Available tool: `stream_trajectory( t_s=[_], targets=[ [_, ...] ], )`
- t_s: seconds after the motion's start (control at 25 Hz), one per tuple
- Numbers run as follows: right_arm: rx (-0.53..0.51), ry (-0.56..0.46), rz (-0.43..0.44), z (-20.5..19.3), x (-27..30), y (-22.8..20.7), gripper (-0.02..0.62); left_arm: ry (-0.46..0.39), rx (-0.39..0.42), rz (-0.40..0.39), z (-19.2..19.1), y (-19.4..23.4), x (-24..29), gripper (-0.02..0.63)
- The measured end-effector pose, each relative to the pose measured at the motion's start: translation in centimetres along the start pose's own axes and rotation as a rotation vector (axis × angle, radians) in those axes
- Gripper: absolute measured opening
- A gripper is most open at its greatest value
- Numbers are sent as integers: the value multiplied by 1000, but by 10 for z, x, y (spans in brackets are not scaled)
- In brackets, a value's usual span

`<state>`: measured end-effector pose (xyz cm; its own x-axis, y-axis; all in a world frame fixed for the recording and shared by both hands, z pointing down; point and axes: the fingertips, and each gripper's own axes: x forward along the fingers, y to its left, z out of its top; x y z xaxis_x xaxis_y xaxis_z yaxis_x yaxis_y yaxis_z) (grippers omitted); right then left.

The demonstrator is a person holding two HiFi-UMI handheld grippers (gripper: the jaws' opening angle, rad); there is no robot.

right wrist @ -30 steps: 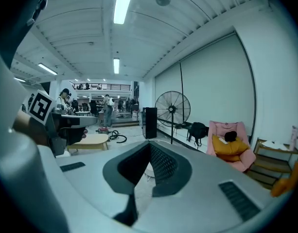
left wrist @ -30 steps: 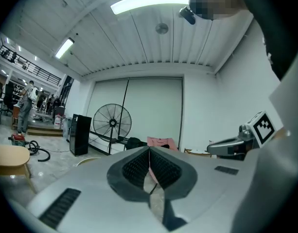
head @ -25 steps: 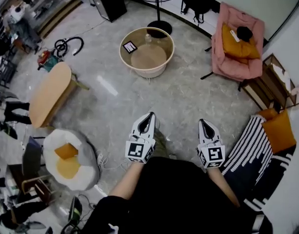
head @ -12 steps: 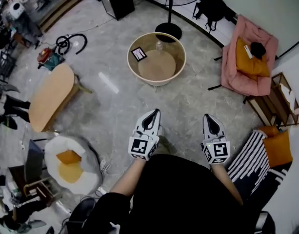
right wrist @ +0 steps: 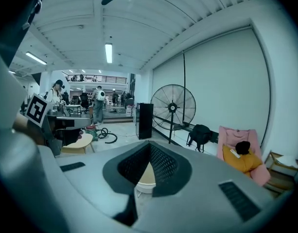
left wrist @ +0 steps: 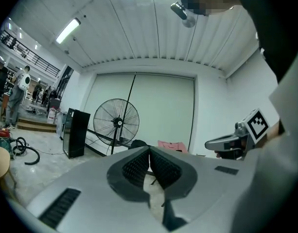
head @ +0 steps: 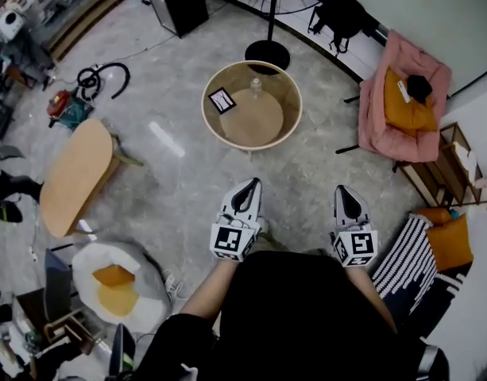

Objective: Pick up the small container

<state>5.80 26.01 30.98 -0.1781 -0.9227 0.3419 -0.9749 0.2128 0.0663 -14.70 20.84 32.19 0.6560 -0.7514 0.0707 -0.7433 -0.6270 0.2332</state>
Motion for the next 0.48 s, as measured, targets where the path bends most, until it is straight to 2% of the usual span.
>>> stream_trajectory(
  t_s=[0.32,0.48],
  targets=[
    [8,14,-38,10,28,-23,21,-12,-10,5,8,30,30,21],
    [7,1,-21,16,52,-32,21,-14,-7,11,9,34,46,21]
  ],
)
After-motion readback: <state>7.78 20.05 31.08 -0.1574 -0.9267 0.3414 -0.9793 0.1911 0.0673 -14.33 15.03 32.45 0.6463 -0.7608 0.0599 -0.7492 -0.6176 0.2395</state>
